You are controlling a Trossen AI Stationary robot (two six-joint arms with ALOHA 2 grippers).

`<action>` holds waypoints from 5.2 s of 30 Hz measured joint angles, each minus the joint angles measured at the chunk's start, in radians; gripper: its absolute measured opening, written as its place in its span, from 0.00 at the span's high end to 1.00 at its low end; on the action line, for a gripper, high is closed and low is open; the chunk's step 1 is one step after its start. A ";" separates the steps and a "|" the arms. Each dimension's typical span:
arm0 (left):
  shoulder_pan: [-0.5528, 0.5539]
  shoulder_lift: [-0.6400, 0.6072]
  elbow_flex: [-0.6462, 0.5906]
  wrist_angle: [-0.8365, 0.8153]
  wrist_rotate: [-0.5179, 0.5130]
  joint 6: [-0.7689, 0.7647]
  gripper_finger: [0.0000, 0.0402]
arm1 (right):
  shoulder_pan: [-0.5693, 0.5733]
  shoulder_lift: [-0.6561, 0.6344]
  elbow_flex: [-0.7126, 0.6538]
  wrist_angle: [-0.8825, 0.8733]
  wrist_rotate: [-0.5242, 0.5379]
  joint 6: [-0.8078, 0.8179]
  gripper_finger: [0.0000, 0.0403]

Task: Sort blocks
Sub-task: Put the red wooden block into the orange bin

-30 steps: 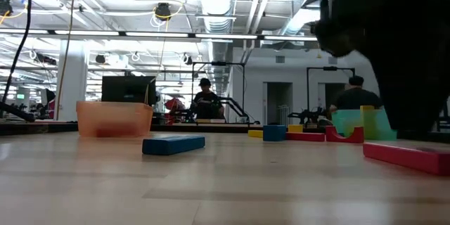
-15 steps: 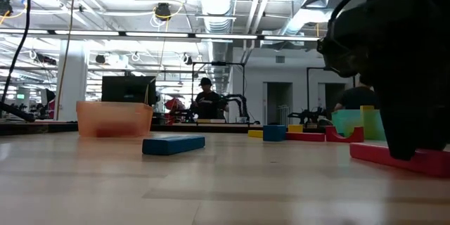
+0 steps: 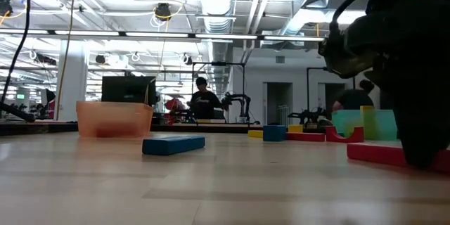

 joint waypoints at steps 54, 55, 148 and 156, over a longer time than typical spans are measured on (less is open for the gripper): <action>0.475 0.025 -0.252 1.042 0.003 1.343 0.37 | -0.148 0.004 0.347 0.597 0.039 -0.949 0.68; 0.478 0.036 -0.252 1.040 0.005 1.352 0.37 | -0.151 0.004 0.347 0.606 0.035 -0.953 0.68; 1.520 -0.062 -0.249 0.278 -0.014 0.898 0.53 | 0.168 0.002 0.348 -0.245 0.599 -0.354 0.31; 1.519 -0.063 -0.249 0.279 -0.134 0.859 0.44 | 0.166 0.002 0.348 -0.316 0.619 -0.296 0.31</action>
